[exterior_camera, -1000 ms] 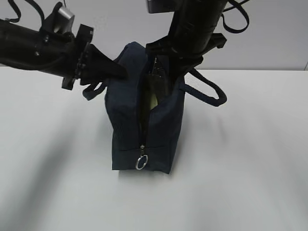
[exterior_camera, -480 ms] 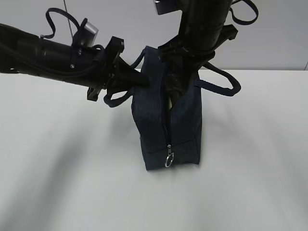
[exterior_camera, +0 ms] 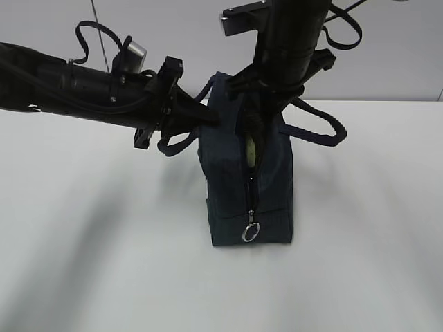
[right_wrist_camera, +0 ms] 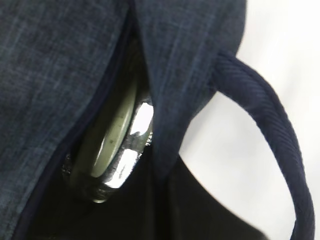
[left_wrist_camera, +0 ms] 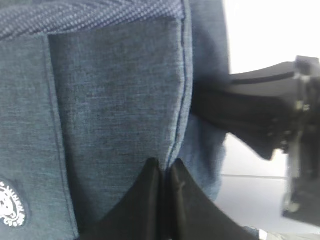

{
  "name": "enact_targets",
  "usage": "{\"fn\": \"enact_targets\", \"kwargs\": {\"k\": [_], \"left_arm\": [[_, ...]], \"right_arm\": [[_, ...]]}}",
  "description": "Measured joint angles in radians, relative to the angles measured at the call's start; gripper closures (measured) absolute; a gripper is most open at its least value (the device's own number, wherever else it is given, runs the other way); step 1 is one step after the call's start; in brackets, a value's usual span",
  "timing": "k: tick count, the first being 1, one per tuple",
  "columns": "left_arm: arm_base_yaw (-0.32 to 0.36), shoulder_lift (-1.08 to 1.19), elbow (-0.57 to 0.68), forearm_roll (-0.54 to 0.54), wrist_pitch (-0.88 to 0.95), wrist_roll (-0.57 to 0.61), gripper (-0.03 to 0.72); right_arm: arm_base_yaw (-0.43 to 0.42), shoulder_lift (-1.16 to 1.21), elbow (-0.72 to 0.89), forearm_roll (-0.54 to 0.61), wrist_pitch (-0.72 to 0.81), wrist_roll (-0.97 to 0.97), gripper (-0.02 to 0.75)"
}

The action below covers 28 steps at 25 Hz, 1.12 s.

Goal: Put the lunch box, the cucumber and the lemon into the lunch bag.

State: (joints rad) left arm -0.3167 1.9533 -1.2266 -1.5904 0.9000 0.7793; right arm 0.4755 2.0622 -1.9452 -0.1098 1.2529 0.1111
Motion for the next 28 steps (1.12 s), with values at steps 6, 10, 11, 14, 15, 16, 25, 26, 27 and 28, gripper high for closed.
{"fn": "enact_targets", "kwargs": {"k": [6,10,11,14,15,16,25,26,27,28], "left_arm": [[0.000,0.010,-0.022,0.011,0.000,0.002,0.696],[0.000,0.012,-0.022,0.013,0.000,0.002,0.696],[0.000,0.012,-0.022,0.013,0.000,0.002,0.696],[0.000,0.012,-0.024,0.013,0.002,0.002,0.694],[0.000,0.012,-0.025,0.013,0.002,0.002,0.693],[0.000,0.012,-0.025,0.013,0.002,0.002,0.693],[0.000,0.012,-0.026,0.040,0.034,0.002,0.593],[0.000,0.012,-0.026,0.045,0.041,0.002,0.567],[0.000,0.012,-0.026,0.049,0.052,0.002,0.535],[0.004,0.012,-0.026,0.050,0.061,0.002,0.506]], "right_arm": [[0.000,0.018,-0.005,0.009,-0.001,0.013,0.737],[0.000,0.018,-0.005,0.009,-0.001,0.023,0.734],[0.000,0.018,-0.005,0.009,-0.001,0.023,0.729],[0.000,0.018,-0.005,0.009,-0.001,0.025,0.671],[0.000,0.018,-0.005,0.009,-0.001,0.025,0.633],[0.000,0.018,-0.005,0.009,-0.002,0.025,0.591],[0.000,0.020,-0.005,0.009,-0.002,0.025,0.366],[0.000,0.020,-0.005,0.009,-0.002,0.025,0.364],[0.000,0.020,-0.005,0.009,-0.002,0.025,0.363],[0.000,0.020,-0.005,0.009,-0.002,0.025,0.362]]}}
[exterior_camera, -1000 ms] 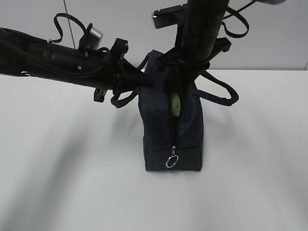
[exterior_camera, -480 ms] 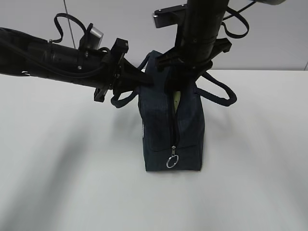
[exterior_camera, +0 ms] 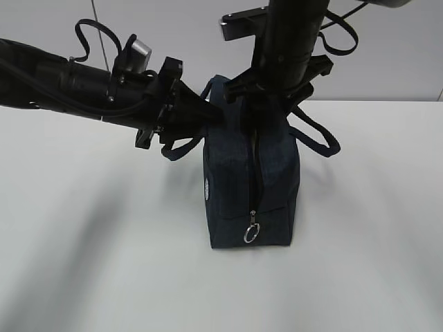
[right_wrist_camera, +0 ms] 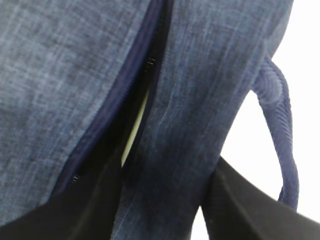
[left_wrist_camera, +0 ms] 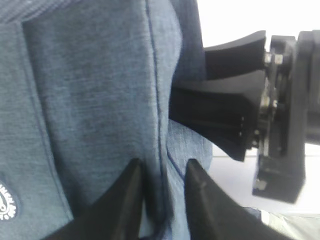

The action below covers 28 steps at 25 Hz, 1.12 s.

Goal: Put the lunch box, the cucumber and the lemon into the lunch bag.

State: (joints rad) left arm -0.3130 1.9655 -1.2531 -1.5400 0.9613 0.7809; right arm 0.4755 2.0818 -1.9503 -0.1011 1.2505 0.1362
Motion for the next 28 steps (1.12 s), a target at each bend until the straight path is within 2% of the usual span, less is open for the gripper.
{"fn": "enact_targets", "kwargs": {"k": [4,13,19,22,25,28], "left_arm": [[0.024,0.000,0.000,0.008,0.044,0.000,0.454],[0.136,0.000,0.000,0.016,0.189,0.000,0.447],[0.175,-0.044,0.000,0.109,0.199,-0.002,0.447],[0.175,-0.101,-0.018,0.224,0.205,-0.043,0.447],[0.163,-0.163,-0.035,0.427,0.213,-0.126,0.447],[0.139,-0.227,-0.041,0.566,0.228,-0.198,0.449]], "right_arm": [[0.000,-0.012,0.000,0.000,0.000,0.000,0.360],[0.000,-0.103,0.000,-0.004,0.000,0.000,0.358],[0.000,-0.205,0.000,-0.004,0.000,0.000,0.358],[0.000,-0.262,0.000,-0.004,0.002,-0.002,0.358],[0.000,-0.320,0.000,0.005,0.004,-0.004,0.358],[0.000,-0.370,0.000,0.023,0.006,-0.006,0.360]]}}
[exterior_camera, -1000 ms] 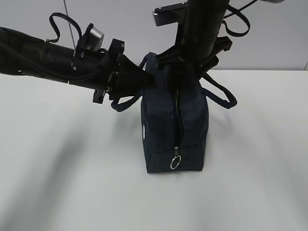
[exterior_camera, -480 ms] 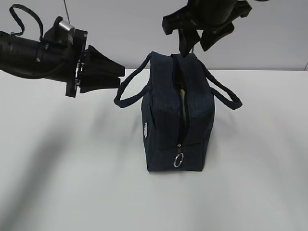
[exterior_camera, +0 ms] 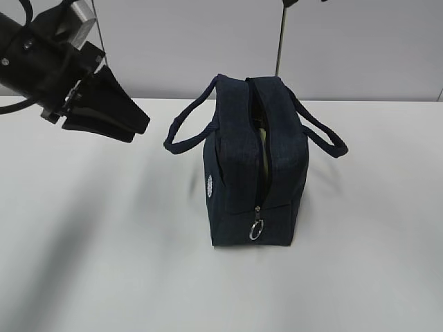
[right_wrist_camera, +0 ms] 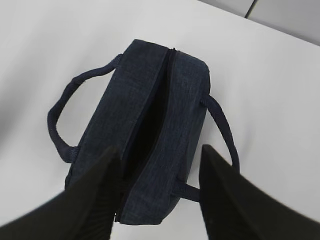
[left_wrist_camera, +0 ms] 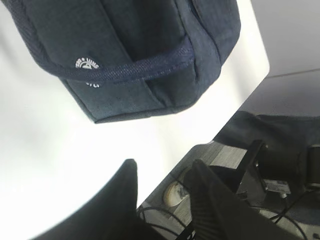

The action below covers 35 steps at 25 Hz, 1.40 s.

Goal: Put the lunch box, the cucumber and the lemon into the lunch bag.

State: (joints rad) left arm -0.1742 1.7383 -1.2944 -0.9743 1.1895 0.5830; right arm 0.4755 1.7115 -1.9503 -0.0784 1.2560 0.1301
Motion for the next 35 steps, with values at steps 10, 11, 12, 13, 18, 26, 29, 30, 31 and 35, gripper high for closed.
{"fn": "enact_targets", "kwargs": {"k": [10,11,12,13,18,26,29,30,31,35], "left_arm": [[-0.135,-0.120,-0.004,0.379,0.024,-0.283,0.449],[-0.153,-0.123,-0.004,0.415,0.024,-0.312,0.449],[-0.171,-0.124,-0.004,0.444,0.024,-0.338,0.449],[-0.188,-0.125,-0.004,0.477,0.024,-0.367,0.449],[-0.292,-0.125,-0.004,0.615,0.026,-0.513,0.449],[-0.357,-0.137,-0.004,0.622,0.028,-0.647,0.449],[-0.394,-0.169,-0.004,0.649,0.028,-0.647,0.449],[-0.409,-0.187,-0.004,0.666,0.028,-0.645,0.450],[-0.430,-0.203,-0.004,0.686,0.028,-0.643,0.453],[-0.530,-0.279,-0.004,0.759,0.035,-0.639,0.487]], "right_arm": [[0.000,-0.170,0.143,0.011,0.002,-0.051,0.456],[0.000,-0.190,0.180,0.011,0.004,-0.063,0.459],[0.000,-0.215,0.219,0.011,0.004,-0.076,0.461],[0.000,-0.242,0.259,0.011,0.005,-0.083,0.461],[0.000,-0.393,0.485,0.011,-0.096,-0.102,0.462],[0.000,-0.642,0.869,0.013,-0.437,-0.106,0.461],[0.000,-0.706,0.987,0.021,-0.528,-0.106,0.461],[0.000,-0.722,1.019,0.024,-0.540,-0.106,0.462],[0.000,-0.730,1.041,0.026,-0.549,-0.106,0.462],[0.000,-0.728,1.083,0.028,-0.557,-0.106,0.462]]}}
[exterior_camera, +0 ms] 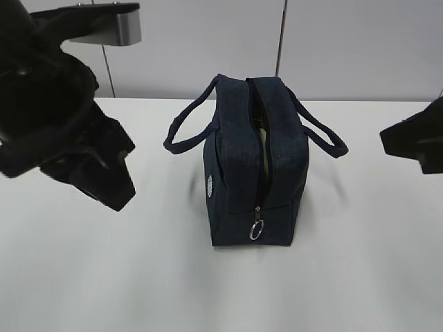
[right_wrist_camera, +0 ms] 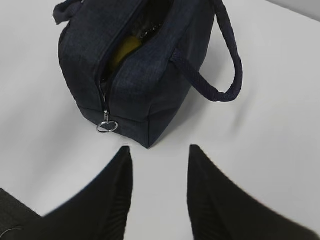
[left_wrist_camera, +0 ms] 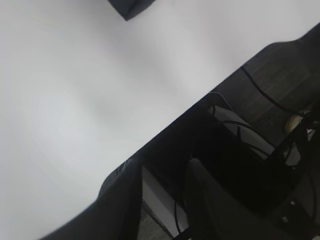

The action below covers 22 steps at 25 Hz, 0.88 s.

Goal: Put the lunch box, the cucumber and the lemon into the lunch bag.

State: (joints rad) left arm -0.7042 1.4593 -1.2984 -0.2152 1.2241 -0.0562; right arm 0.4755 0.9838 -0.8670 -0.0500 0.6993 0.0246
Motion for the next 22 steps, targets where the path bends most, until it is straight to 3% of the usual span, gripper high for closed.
{"fn": "enact_targets", "kwargs": {"k": [7,17,22], "left_arm": [[-0.105,-0.070,0.003,0.013,0.013,0.000,0.496],[-0.111,-0.326,0.133,-0.023,0.017,0.000,0.539],[-0.113,-0.449,0.199,-0.011,0.021,-0.031,0.544]], "right_arm": [[0.000,0.045,0.000,0.024,0.007,0.011,0.462],[0.000,0.101,0.001,0.163,0.059,0.023,0.463],[0.000,0.091,0.075,0.186,-0.037,-0.016,0.462]]}}
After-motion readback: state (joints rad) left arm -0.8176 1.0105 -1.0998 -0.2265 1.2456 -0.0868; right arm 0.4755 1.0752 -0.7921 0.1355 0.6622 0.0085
